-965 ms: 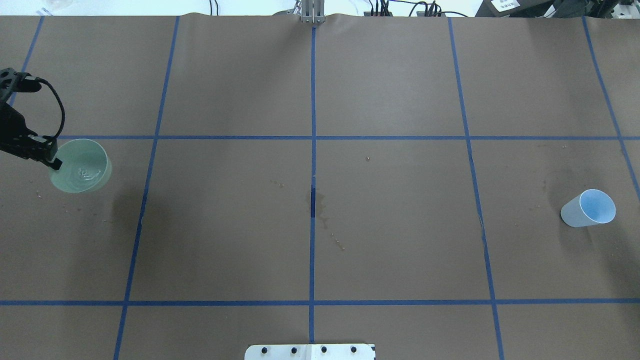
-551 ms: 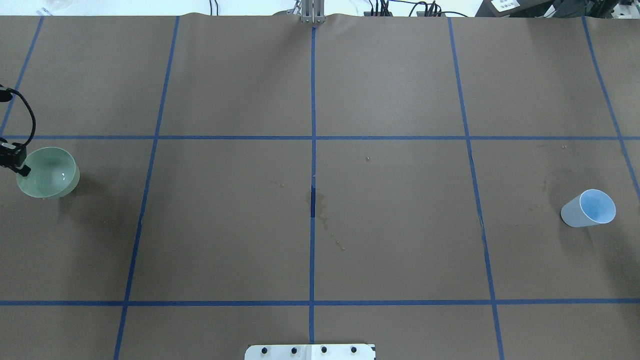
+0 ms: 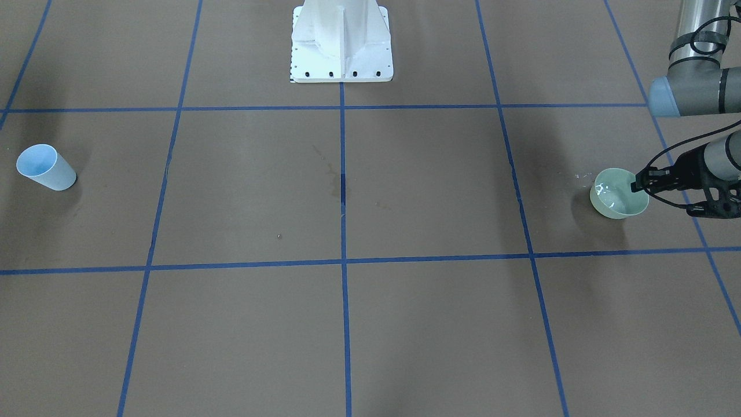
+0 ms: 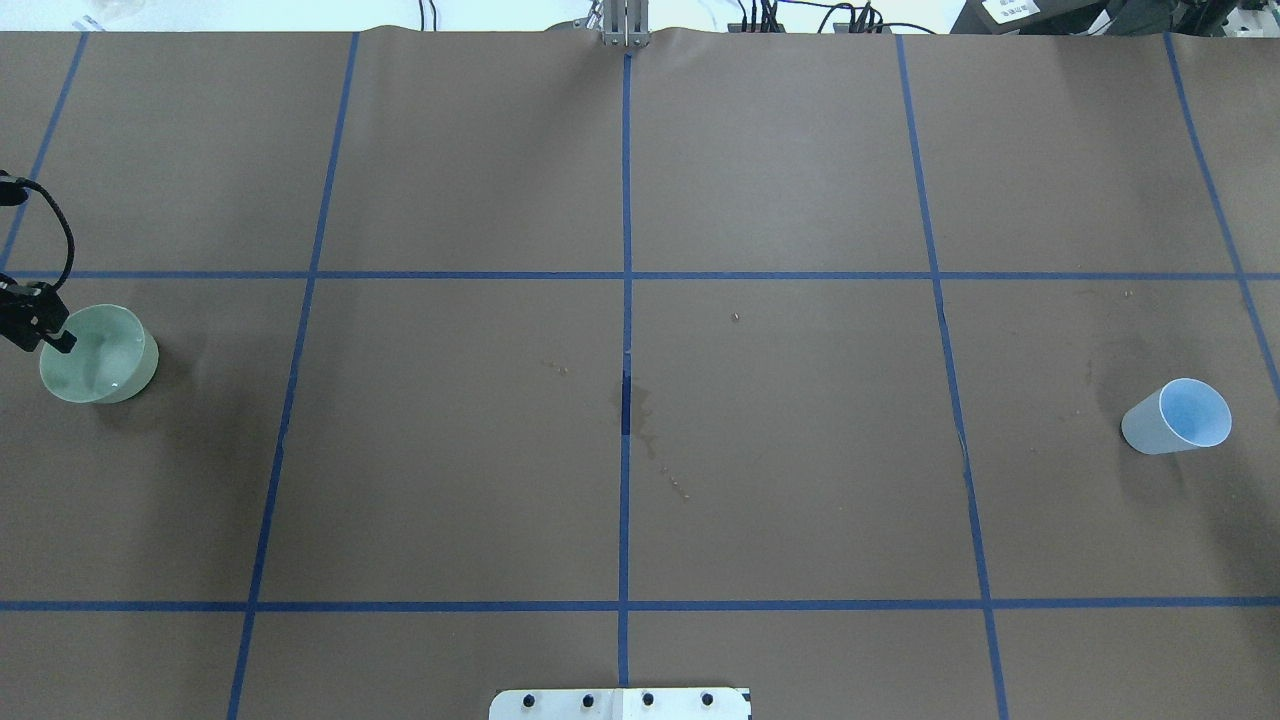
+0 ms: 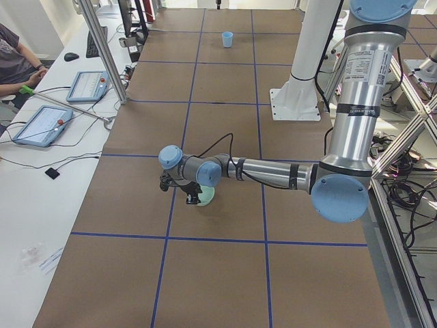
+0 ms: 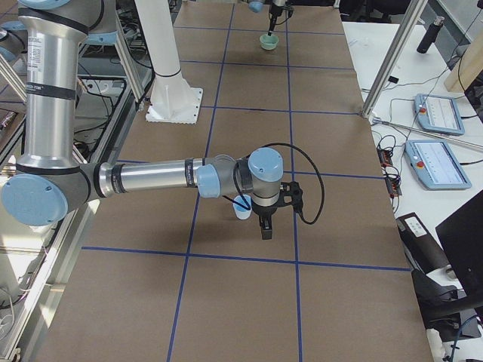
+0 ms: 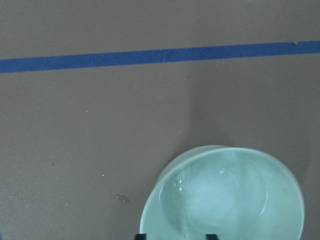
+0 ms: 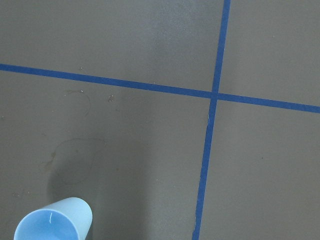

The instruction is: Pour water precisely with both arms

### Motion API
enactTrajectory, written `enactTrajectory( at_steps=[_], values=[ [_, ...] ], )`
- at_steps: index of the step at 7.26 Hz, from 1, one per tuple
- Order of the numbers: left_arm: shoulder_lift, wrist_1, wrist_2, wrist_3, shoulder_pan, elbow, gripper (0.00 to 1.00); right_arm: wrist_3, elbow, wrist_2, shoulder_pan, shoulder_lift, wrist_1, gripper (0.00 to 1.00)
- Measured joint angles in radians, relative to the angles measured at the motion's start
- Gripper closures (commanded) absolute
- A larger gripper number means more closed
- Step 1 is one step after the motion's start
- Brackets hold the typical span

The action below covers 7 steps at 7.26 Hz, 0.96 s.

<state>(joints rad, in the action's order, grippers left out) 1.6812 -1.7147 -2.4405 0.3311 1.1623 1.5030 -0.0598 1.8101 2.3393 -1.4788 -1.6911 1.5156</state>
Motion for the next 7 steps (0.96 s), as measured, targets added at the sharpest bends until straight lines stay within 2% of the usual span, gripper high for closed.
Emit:
enactTrajectory(
  at_steps=[2,4,7],
  values=[
    [-0.008,-0.001,-0.026,-0.003,0.032,0.055,0.0,-0.001,0.0,0.001,0.0,0.002,0.0,0.01],
    [-0.039,-0.005,-0.02,-0.035,0.109,0.159,0.0,-0.001,-0.005,0.004,0.0,0.004,0.0,0.0],
    [-0.073,0.0,0.075,-0.248,0.282,0.207,0.0,0.009,-0.002,-0.004,-0.004,0.007,-0.001,0.01]
  ],
)
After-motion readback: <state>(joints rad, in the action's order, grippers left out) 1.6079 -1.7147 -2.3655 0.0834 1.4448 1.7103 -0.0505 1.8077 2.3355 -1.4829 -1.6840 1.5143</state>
